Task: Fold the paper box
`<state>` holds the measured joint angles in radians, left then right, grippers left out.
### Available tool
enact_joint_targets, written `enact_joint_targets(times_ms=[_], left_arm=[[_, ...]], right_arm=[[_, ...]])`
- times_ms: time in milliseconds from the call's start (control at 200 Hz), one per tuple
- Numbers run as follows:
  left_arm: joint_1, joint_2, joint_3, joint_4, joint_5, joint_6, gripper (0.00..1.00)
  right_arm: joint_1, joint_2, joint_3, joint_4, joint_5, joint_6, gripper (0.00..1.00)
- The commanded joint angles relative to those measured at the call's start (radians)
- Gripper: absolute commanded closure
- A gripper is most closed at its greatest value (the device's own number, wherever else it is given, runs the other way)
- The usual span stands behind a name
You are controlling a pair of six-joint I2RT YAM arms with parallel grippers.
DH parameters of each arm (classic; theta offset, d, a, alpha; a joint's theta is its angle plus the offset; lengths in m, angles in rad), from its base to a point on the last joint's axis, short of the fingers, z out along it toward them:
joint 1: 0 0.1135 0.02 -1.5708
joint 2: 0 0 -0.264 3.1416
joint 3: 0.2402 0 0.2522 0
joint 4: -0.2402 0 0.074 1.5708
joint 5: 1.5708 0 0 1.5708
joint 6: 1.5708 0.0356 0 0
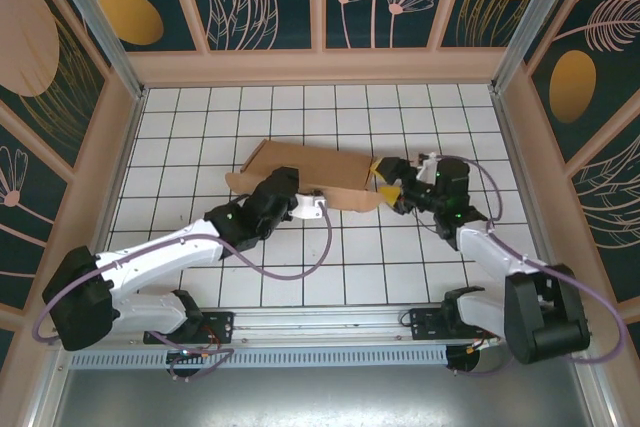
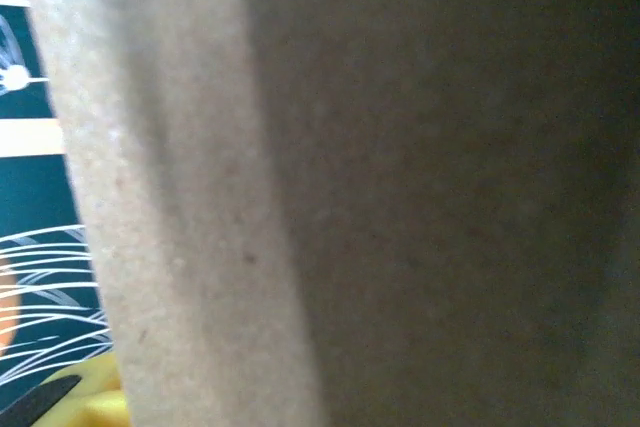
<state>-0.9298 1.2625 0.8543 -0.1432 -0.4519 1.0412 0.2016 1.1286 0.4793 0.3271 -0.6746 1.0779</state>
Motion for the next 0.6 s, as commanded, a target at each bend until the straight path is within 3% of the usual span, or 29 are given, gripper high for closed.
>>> enact_joint_targets(times_ms=[0,175,300,595], left_arm=[[-0.005,0.054,0.111,-0.37,0.085,-0.2,0.64],[-0.006,0.156,0.272,-0.55,0.184,-0.339,0.65],[-0.005,0.249,0.36,-0.633,0.263,-0.398,0.65],[0.076,0.485,0.605,-0.819,0.45,-0.439,0.67]], right_arm=[[-0.056,-0.057,0.084,-0.325,0.179,-0.197,0.08],[-0.076,-0.125,0.158,-0.49,0.409,-0.297,0.08],[-0.075,-0.162,0.208,-0.538,0.496,-0.353,0.09],[-0.037,-0.116,0.313,-0.585,0.373,-0.494,0.12]])
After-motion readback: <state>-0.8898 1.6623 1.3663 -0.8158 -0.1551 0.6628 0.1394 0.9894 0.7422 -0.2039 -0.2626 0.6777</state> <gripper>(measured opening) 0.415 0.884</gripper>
